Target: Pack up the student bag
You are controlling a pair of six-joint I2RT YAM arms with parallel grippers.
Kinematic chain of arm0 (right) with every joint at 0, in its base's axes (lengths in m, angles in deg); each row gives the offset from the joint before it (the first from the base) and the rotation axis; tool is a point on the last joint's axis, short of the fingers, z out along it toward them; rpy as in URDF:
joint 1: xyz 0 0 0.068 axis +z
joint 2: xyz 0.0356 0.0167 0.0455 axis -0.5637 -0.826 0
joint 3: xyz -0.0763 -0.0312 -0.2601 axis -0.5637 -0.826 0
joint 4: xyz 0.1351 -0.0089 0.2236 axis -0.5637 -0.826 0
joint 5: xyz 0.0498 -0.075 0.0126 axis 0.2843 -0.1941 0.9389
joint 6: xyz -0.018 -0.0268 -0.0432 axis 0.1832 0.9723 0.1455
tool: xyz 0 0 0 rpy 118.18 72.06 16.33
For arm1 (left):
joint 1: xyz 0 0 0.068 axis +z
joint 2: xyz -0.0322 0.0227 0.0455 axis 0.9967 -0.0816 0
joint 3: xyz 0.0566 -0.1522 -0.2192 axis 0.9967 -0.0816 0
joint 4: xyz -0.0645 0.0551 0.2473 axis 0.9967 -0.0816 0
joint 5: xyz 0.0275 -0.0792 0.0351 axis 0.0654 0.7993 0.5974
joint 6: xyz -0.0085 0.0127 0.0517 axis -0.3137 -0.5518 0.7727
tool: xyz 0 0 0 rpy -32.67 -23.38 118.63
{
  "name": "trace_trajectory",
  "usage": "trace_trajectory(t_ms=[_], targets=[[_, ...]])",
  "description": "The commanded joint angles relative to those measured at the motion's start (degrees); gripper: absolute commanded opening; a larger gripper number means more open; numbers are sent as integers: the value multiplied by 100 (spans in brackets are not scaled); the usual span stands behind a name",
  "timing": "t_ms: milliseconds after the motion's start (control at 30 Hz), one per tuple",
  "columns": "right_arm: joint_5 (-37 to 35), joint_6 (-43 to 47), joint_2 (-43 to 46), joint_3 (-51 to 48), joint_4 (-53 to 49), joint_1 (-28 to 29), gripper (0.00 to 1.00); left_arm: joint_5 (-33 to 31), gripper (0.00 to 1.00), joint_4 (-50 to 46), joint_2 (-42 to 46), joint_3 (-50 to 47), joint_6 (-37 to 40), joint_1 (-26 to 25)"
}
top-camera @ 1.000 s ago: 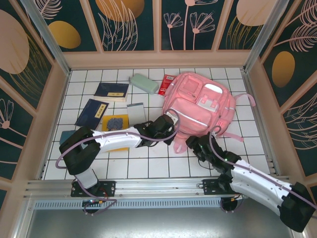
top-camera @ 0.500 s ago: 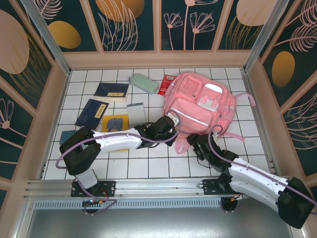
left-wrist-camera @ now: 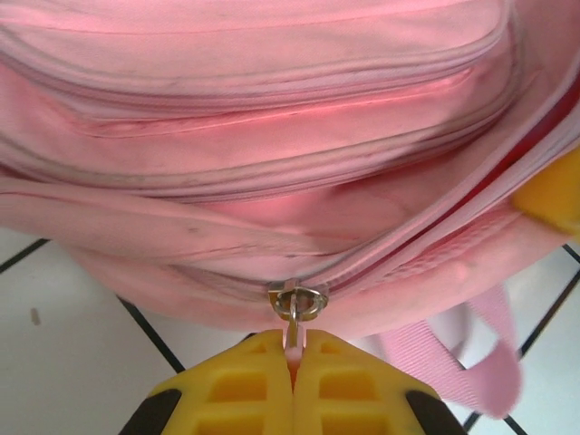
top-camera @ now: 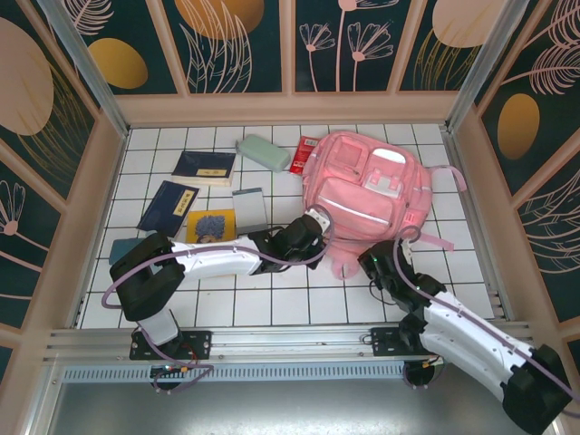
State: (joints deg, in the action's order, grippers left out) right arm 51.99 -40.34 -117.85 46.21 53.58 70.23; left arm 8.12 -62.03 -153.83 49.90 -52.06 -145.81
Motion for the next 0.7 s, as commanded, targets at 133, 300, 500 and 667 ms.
trace_trajectory(t_ms=[133, 300, 500, 667], targets=[[-390, 812, 889, 226, -1127, -831, 0, -1000, 0, -500, -272, 307, 241, 460], [-445, 974, 1200, 260, -1525, -1073, 0, -1620, 0, -745, -804, 724, 353, 777], [-534, 1068, 1682, 266, -1883, -1256, 0, -2150, 0, -860, -1614, 1527, 26, 1407], [-478, 1155, 1941, 251, -2054, -1341, 0, -1694, 0, -536, -2009, 2165, -173, 1934]])
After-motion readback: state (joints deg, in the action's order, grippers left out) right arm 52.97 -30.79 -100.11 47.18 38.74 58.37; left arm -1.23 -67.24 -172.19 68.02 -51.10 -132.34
